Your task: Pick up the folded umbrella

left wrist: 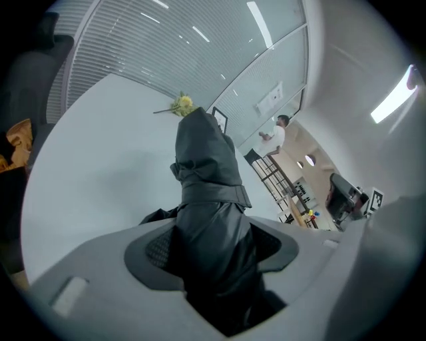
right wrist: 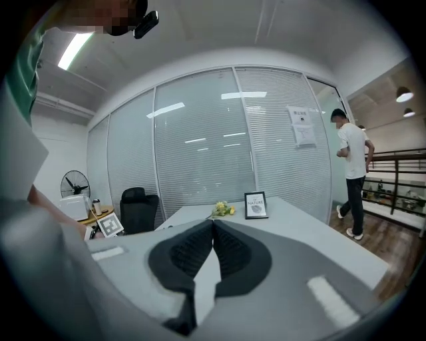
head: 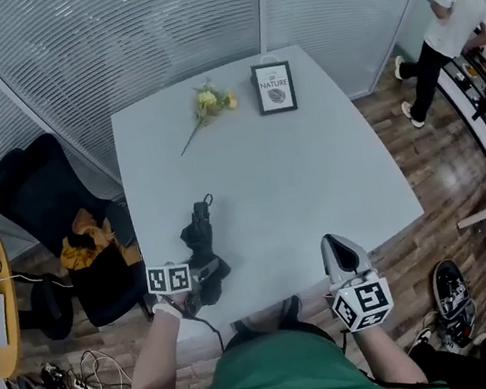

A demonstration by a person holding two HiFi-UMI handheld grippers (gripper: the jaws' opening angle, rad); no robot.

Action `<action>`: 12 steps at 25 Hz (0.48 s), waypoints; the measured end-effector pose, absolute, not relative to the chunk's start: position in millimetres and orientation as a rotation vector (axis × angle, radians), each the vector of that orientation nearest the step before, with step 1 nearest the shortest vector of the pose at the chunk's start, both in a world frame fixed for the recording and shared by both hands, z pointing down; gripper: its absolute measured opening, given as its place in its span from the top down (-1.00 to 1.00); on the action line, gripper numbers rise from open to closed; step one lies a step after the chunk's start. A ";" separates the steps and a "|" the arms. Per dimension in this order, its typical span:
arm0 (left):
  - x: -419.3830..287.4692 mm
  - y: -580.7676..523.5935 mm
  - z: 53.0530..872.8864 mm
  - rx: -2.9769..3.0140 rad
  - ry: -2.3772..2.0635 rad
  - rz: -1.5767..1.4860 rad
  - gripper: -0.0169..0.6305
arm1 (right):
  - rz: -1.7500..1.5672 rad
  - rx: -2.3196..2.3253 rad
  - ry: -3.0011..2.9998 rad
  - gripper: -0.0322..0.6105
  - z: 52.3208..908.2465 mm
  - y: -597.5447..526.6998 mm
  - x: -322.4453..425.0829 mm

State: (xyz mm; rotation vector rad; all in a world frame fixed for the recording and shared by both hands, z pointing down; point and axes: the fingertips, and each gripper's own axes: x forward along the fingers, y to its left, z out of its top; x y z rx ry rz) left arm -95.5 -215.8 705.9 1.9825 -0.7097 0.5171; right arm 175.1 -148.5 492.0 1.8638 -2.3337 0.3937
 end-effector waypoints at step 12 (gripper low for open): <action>-94.4 -211.3 585.9 2.214 -0.774 0.240 0.07 | 0.361 1.763 -2.433 0.89 476.9 -174.6 142.8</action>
